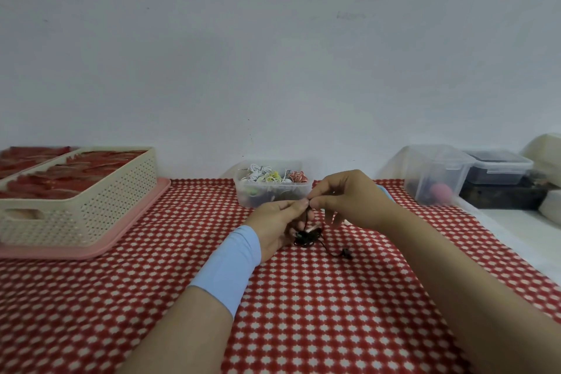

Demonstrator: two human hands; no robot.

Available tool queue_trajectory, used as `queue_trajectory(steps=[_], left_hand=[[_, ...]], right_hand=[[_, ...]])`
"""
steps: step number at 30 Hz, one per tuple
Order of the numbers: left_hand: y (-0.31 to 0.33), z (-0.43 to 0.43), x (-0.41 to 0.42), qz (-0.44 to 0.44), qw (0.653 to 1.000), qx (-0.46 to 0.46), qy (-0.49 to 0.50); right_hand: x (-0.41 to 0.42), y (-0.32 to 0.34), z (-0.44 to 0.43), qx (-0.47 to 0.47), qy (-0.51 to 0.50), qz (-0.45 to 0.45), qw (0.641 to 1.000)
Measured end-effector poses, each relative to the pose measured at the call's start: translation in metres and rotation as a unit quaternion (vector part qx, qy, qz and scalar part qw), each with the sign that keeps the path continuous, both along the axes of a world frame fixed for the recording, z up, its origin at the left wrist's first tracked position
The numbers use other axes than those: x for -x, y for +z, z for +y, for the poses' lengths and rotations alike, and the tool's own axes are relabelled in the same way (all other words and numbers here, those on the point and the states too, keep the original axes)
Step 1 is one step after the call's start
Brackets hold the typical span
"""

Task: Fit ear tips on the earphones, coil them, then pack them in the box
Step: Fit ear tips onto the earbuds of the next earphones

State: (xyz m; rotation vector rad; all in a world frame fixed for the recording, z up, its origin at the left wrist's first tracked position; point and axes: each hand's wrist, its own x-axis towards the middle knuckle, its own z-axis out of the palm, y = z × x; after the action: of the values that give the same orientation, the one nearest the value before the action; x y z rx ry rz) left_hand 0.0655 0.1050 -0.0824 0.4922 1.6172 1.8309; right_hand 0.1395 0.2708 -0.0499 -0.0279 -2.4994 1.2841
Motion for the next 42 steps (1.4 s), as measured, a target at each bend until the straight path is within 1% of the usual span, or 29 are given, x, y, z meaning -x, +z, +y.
queue_trajectory(steps=[3,6,8,10,12,16,19,23,28,30,33,35,37,39,42], left_hand=[[-0.002,0.000,0.002,0.008,1.000,0.003,-0.011],[-0.003,0.000,0.002,0.036,0.999,0.012,-0.004],[-0.004,-0.001,0.002,0.067,0.997,0.026,0.002],[-0.003,-0.002,0.003,0.101,0.994,0.038,0.013],[-0.002,-0.003,0.004,0.138,0.989,0.049,0.020],[0.000,-0.003,0.003,0.174,0.983,0.056,0.012],[0.005,-0.002,-0.001,0.231,0.971,0.064,0.023],[0.007,-0.002,-0.002,0.272,0.958,0.086,0.025],[0.009,-0.002,-0.001,0.270,0.958,0.095,0.003],[0.010,-0.002,-0.001,0.293,0.949,0.116,-0.002],[0.008,0.000,0.000,0.320,0.937,0.141,0.013],[0.008,0.001,0.000,0.315,0.939,0.129,0.036],[0.009,0.003,0.000,0.304,0.946,0.102,0.053],[0.010,0.003,-0.003,0.297,0.949,0.085,0.062],[0.010,0.005,-0.005,0.320,0.940,0.098,0.066]], right_hand=[[0.001,-0.003,-0.001,-0.006,-0.003,-0.007,1.000],[-0.001,-0.002,-0.001,0.012,0.014,-0.039,0.999],[-0.004,0.001,0.001,0.047,0.035,-0.075,0.995],[-0.008,0.004,0.004,0.113,0.057,-0.108,0.986],[-0.011,0.005,0.007,0.173,0.066,-0.123,0.975],[-0.012,0.001,0.011,0.212,0.078,-0.144,0.964],[-0.011,0.000,0.012,0.231,0.079,-0.170,0.955],[-0.013,0.004,0.014,0.233,0.084,-0.196,0.949],[-0.015,0.002,0.018,0.256,0.101,-0.202,0.940],[-0.015,0.002,0.018,0.243,0.083,-0.204,0.945],[-0.015,0.000,0.018,0.198,0.049,-0.205,0.957],[-0.014,-0.002,0.017,0.206,0.047,-0.181,0.961],[-0.014,-0.001,0.017,0.238,0.046,-0.157,0.957],[-0.014,0.002,0.018,0.254,0.043,-0.157,0.954],[-0.015,0.004,0.019,0.220,0.038,-0.172,0.959]])
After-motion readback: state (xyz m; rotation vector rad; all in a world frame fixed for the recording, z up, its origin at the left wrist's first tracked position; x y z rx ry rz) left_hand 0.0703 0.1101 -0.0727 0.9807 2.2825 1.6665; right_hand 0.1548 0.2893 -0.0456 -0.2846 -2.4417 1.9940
